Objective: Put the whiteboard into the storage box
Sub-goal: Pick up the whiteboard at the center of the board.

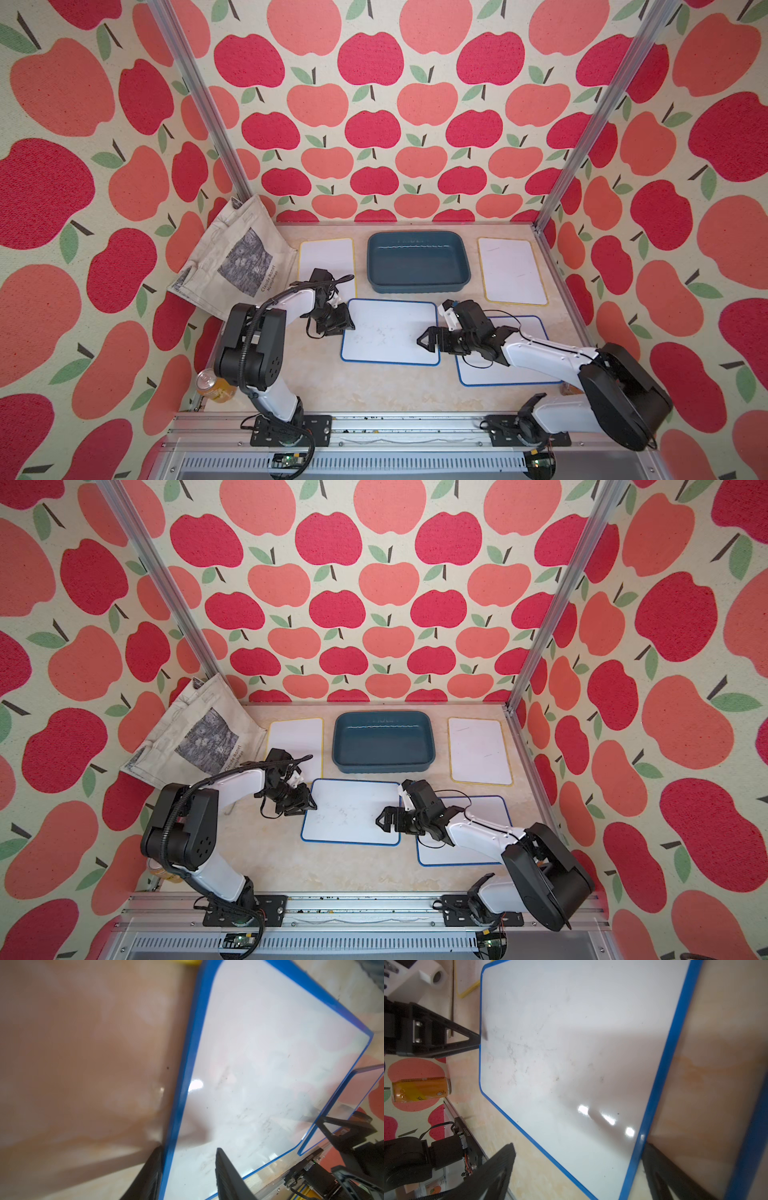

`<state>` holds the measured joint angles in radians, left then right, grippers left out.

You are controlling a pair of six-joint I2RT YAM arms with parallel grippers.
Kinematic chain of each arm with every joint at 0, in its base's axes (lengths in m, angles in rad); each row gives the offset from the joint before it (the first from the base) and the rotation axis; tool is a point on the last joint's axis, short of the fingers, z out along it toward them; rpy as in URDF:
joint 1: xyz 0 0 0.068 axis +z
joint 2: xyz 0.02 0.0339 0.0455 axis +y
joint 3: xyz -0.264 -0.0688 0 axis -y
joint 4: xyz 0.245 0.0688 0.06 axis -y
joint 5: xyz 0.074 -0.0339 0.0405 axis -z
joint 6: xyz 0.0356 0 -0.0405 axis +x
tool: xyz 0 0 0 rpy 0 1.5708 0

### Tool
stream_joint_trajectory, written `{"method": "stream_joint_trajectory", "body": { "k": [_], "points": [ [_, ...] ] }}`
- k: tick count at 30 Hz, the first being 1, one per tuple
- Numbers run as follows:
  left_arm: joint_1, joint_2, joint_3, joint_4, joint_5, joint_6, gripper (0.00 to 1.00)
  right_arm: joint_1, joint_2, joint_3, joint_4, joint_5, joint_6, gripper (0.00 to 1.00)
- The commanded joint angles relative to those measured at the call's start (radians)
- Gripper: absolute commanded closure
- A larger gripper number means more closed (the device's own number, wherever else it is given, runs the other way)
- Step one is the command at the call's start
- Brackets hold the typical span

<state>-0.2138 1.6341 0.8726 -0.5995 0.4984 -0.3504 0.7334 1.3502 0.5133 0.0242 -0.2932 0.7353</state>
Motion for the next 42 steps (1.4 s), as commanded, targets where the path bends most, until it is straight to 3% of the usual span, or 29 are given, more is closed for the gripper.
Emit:
{"method": "stream_joint_trajectory", "body": {
  "k": [1,5,15,20,32,42],
  "points": [
    [-0.075,-0.042,-0.086,-0.039,0.155,-0.071,0.55,0.06,0.038,-0.039,-0.03,-0.04,0.022,0.01],
    [-0.091,-0.073,-0.097,-0.061,0.126,-0.079,0.55,0.104,0.03,-0.033,-0.024,-0.02,0.042,0.01],
    [-0.137,0.01,-0.062,-0.036,0.16,-0.074,0.56,0.162,-0.01,-0.009,-0.053,0.019,0.064,0.01],
    [-0.171,-0.039,-0.07,0.025,0.305,-0.07,0.57,0.164,0.028,0.014,-0.048,0.005,0.046,0.01],
    [-0.04,-0.205,-0.127,0.131,0.49,-0.106,0.57,0.166,0.056,0.031,0.001,-0.039,0.062,0.01],
    [0.006,-0.291,-0.112,0.03,0.53,-0.059,0.64,0.166,0.047,0.063,-0.024,-0.031,0.039,0.01]
  ]
}}
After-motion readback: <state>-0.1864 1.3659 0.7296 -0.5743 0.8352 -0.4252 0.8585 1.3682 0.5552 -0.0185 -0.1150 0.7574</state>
